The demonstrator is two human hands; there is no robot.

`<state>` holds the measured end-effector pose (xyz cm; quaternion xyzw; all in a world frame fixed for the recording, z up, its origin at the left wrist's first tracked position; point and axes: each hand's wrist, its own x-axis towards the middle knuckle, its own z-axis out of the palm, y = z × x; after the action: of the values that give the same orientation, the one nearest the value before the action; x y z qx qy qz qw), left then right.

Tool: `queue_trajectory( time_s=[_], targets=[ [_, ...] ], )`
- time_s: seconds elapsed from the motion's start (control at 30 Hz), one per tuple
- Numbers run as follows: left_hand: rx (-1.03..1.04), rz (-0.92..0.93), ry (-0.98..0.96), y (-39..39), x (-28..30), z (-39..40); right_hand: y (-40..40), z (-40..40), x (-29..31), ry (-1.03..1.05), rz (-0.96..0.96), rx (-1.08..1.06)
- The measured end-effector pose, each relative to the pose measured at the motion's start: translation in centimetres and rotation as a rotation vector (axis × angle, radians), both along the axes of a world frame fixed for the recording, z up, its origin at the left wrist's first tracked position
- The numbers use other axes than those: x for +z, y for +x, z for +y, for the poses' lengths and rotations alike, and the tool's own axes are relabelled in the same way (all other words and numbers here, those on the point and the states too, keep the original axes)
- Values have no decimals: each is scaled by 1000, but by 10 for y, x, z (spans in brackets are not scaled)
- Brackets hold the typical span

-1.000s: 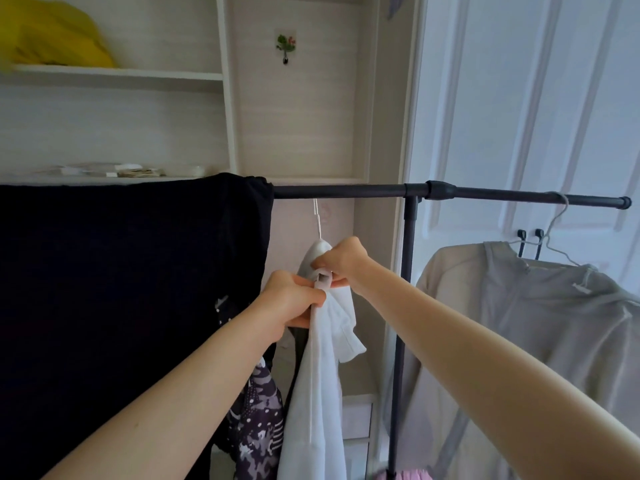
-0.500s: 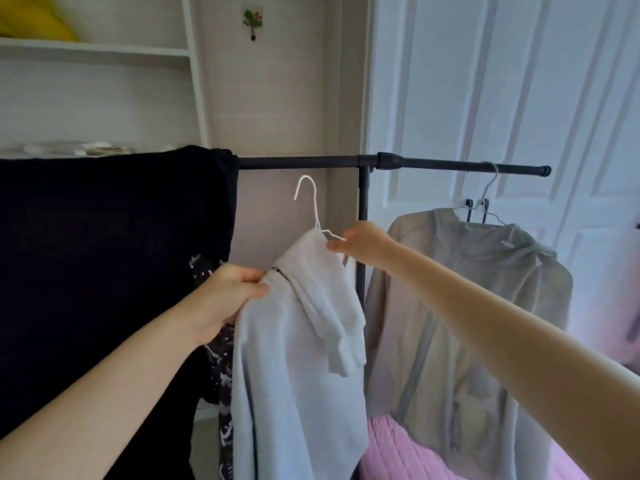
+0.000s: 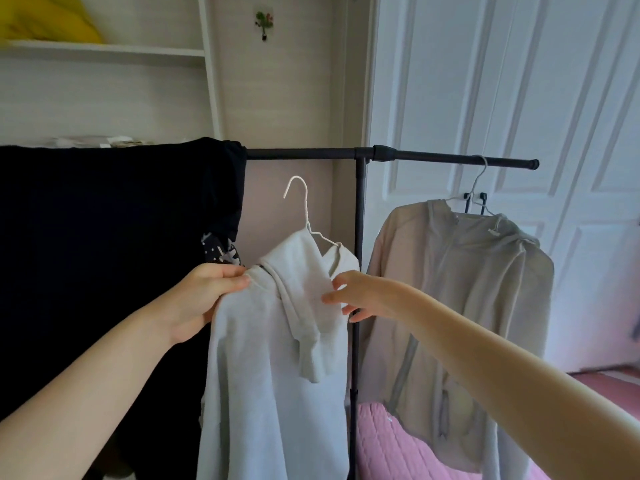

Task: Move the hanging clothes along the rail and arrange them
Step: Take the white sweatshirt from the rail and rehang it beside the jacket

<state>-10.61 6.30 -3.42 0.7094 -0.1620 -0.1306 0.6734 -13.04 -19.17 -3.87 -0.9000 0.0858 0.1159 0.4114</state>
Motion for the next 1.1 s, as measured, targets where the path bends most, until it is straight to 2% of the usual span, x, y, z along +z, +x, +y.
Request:
queue_trajectory(
  time_s=[0.13, 0.27, 0.33, 0.5, 0.63, 0.77, 0.87, 0.93, 1.03, 1.1],
  targets=[
    [11, -93, 116, -3, 2, 13, -7, 13, 16, -115, -200, 24],
    [49, -188, 191, 1, 4, 18, -12, 40, 64, -156, -584, 18],
    [4, -219, 221, 1, 3, 17, -15, 54, 89, -209, -702, 52],
    [-124, -262, 285, -1, 3, 14, -13, 73, 123, -330, -749, 16],
    [-216, -266, 327, 3, 7, 26, 7, 60, 158, -354, -786, -170],
    [-230, -295, 239, 14, 8, 44, 23, 16, 176, -390, -681, -364],
    [-193, -312, 159, 23, 11, 55, 26, -19, 161, -319, -564, -445],
    [-164, -325, 112, 26, 14, 58, 25, -32, 143, -400, -416, -527],
    [-68, -339, 68, 29, 22, 55, 19, -38, 118, -590, -176, -486],
    [-28, -366, 70, 33, 25, 50, 13, -41, 106, -592, -134, -412]
  ],
)
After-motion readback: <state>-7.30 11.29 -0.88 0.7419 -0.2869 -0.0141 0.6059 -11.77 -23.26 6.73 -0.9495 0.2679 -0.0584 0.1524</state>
